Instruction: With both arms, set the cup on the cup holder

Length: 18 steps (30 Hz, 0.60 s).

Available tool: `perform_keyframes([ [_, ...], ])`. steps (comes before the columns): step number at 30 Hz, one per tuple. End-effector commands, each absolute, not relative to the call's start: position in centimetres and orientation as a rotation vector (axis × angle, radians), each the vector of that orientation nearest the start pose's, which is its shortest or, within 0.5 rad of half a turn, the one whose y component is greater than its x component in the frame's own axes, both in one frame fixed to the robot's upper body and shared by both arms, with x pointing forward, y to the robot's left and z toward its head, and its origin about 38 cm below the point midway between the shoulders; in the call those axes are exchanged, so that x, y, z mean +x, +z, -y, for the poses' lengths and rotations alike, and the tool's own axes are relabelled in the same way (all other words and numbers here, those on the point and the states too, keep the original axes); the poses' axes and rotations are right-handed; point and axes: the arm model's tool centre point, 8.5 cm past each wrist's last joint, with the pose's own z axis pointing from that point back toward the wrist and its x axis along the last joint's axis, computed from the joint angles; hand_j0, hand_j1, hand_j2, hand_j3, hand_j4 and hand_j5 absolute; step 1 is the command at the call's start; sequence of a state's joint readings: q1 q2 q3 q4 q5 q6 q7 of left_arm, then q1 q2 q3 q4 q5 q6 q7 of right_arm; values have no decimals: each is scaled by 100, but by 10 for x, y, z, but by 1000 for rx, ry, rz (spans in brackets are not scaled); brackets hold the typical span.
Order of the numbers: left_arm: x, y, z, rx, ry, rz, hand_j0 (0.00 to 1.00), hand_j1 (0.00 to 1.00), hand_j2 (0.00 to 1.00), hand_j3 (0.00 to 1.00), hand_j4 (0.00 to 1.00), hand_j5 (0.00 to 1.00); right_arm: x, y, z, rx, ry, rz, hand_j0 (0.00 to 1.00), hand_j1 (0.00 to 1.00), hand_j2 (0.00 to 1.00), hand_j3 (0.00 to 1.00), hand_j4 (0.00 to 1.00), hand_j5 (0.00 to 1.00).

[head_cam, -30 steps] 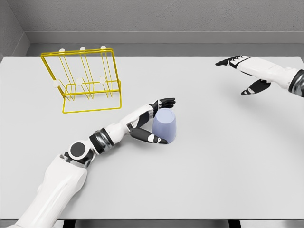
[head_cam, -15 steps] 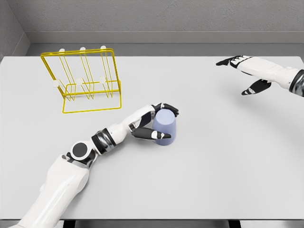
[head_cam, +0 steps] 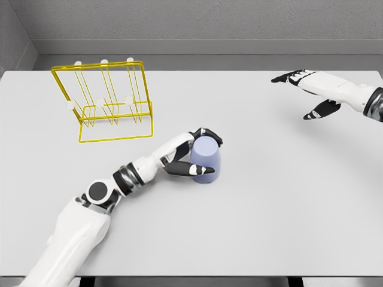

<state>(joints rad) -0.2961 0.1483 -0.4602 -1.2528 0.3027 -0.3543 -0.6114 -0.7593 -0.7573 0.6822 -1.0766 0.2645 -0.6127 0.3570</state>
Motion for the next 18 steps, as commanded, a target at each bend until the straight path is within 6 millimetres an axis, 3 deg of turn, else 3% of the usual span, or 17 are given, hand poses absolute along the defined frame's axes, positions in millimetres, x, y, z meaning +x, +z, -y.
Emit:
perform_keyframes([
  [1, 392, 98, -120, -748, -863, 1712, 37, 37, 37, 37, 37, 37, 486, 206, 356, -432, 1710, 1489, 100, 100, 100, 100, 100, 100],
  [7, 374, 136, -177, -722, -853, 1805, 36, 36, 36, 36, 36, 36, 486, 206, 356, -432, 1710, 1489, 100, 100, 100, 100, 100, 100],
  [18, 351, 184, -255, -662, -872, 1857, 36, 36, 36, 36, 36, 36, 486, 206, 355, -430, 1710, 1490, 100, 100, 100, 100, 100, 100],
])
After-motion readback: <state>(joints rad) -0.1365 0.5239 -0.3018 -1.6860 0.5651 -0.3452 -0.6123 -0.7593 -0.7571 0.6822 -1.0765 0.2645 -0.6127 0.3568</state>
